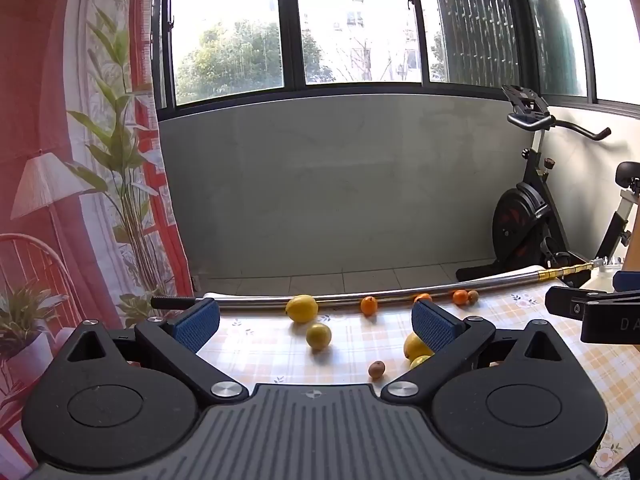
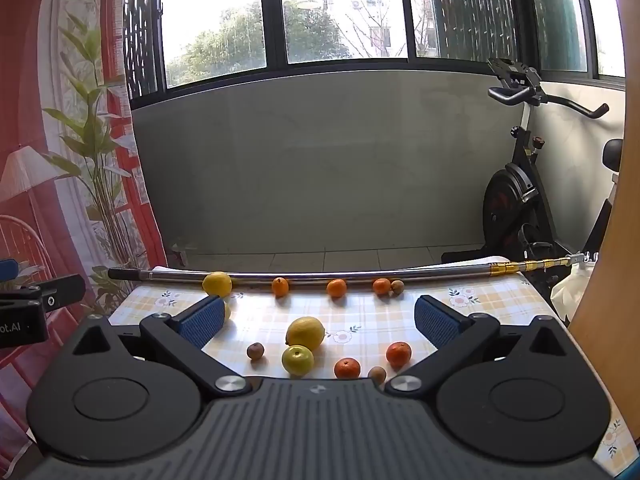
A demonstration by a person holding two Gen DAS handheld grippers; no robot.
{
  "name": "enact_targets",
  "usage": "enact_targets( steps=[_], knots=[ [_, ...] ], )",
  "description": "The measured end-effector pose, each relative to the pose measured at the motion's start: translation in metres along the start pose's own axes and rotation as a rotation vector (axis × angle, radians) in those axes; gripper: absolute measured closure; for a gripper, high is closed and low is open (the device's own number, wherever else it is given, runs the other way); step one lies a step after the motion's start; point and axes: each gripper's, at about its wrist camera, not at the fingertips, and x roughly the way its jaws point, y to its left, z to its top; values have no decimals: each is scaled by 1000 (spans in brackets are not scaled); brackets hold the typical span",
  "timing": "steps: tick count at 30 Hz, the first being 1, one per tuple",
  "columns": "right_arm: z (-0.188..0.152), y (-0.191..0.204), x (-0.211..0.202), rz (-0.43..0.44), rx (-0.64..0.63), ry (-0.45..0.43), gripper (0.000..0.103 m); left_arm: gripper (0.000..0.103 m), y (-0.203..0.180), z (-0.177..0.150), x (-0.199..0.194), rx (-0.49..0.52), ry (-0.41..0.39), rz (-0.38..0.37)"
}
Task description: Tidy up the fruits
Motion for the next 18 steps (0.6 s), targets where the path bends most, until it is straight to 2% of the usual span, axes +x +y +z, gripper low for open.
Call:
enact_targets(
  steps=[3,18],
  knots=[
    [0,0,1,2,2,1,0,0,0,0,-1,-11,6,-20],
    [0,0,0,4,8,4,0,0,5,1,-3,-23,-4,-10]
  ],
)
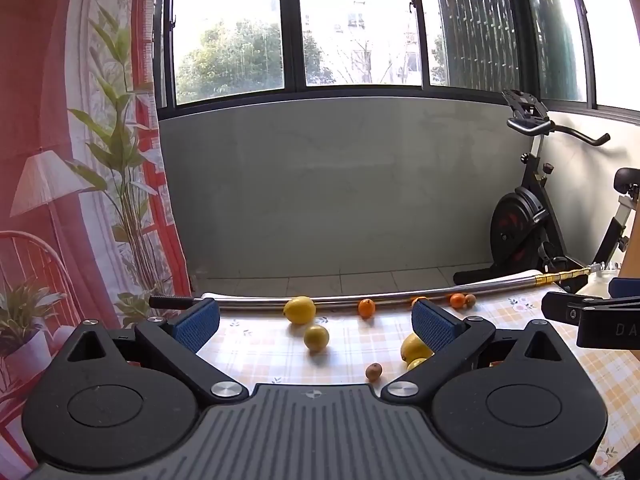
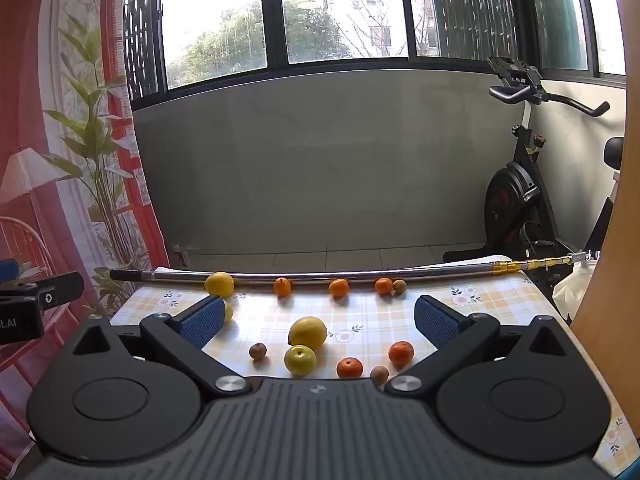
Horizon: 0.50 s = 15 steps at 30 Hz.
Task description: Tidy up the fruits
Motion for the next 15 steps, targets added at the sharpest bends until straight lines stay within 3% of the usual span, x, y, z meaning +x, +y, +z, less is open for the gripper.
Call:
enact_targets(
  steps=[15],
  knots=[
    [2,-1,-4,7,-5,-21,0,0,-2,-3,-3,1,-28,-13]
  ],
)
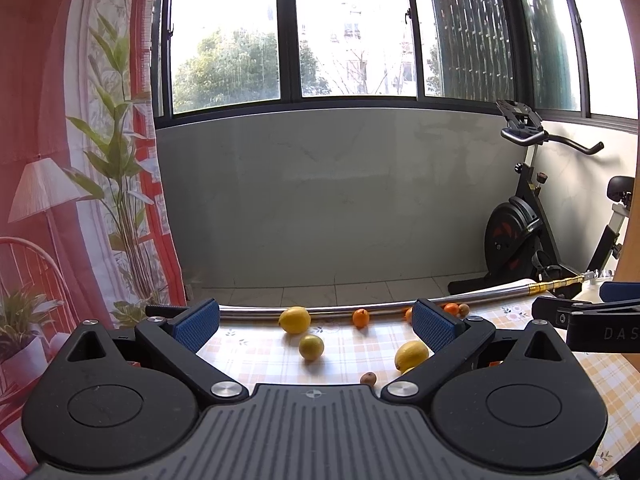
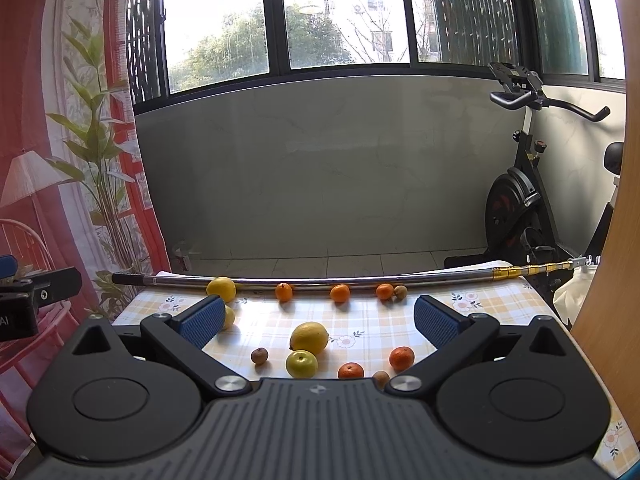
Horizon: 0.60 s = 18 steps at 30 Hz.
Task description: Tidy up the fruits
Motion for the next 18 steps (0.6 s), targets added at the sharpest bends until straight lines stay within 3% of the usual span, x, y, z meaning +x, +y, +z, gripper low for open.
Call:
enact_targets(
  steps=[18],
  knots=[
    [-2,0,-5,7,-13,-25,1,0,0,0,0,-12,-2,-3]
  ],
)
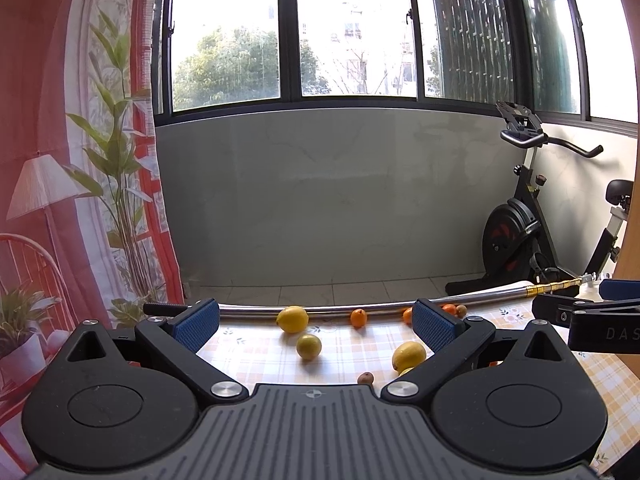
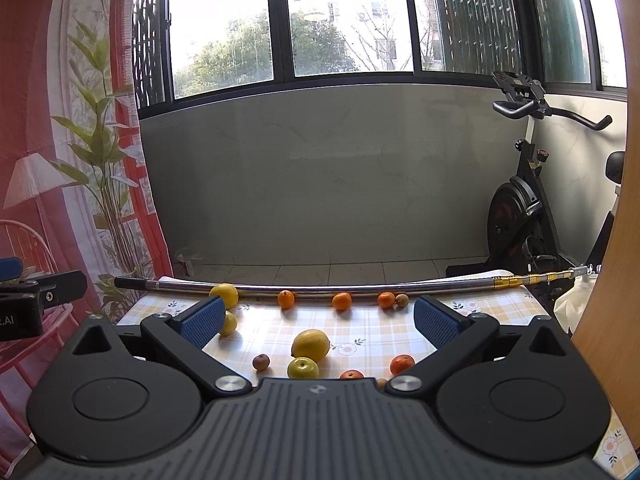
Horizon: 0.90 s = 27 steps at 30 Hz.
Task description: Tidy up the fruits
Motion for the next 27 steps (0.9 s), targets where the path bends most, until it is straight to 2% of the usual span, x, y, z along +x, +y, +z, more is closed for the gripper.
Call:
enact_targets(
  steps=[27],
  knots=[
    [0,2,0,3,0,8,1,0,-2,0,0,-5,7,1]
  ],
)
